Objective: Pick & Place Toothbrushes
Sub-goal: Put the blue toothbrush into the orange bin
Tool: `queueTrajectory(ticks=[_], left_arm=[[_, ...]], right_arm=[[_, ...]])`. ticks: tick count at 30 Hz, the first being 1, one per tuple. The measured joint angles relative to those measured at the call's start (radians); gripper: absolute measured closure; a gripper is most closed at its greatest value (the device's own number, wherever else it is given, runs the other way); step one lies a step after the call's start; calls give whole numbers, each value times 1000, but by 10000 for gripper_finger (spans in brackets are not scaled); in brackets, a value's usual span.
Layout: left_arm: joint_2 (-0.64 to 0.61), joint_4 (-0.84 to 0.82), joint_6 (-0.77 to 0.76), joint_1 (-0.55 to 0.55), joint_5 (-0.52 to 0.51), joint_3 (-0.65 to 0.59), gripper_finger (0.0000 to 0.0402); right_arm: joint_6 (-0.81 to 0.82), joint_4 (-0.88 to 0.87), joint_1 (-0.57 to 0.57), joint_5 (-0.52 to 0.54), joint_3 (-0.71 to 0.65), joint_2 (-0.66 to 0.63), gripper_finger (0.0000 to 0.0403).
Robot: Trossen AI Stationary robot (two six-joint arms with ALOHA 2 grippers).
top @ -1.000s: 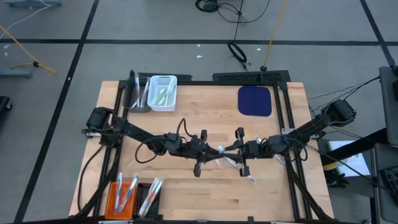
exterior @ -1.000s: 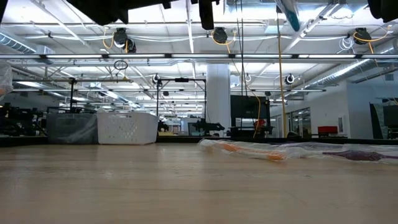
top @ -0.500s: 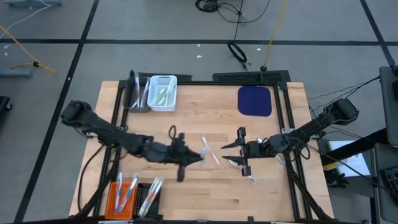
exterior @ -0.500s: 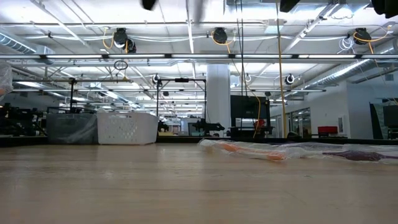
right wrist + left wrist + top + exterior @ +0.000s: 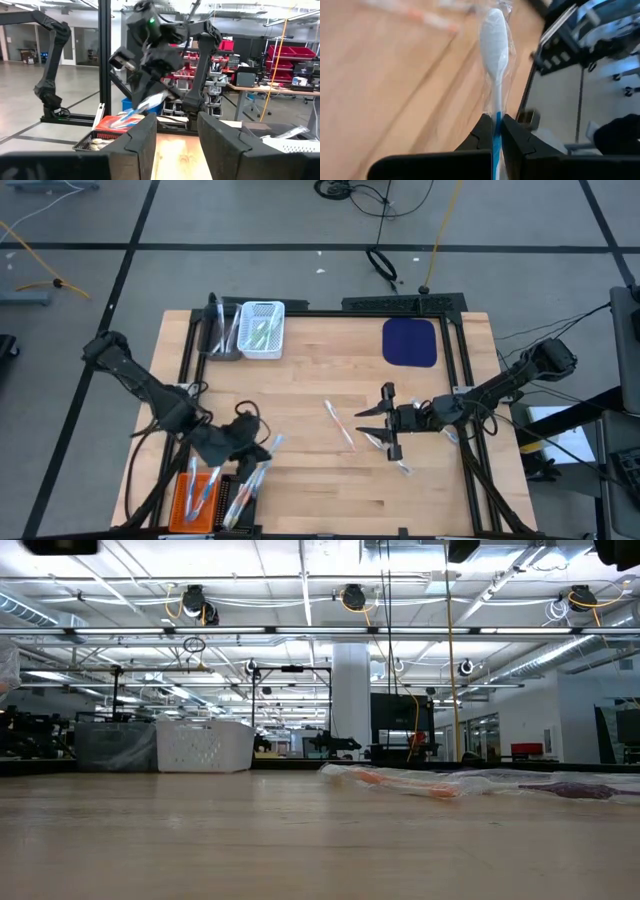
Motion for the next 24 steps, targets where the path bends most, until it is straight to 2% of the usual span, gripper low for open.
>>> queueTrajectory(ticks=[6,12,17,21,24], left_arm=[[-29,-139,-212,-77,-3,0,398],[-42,-276,-417,-196,-161,0,398],[-40,-385,-626,-347,-327,0,398],[-25,-474,-825,-461,-396,0,398],[1,-523,-952,-521,-407,0,398]], right_arm=[[0,-1,-15,0,0,0,271],[0,-2,-15,-1,0,0,271],[0,-2,-15,0,0,0,271],[0,-2,-15,0,0,0,273],[0,-2,-15,0,0,0,273]])
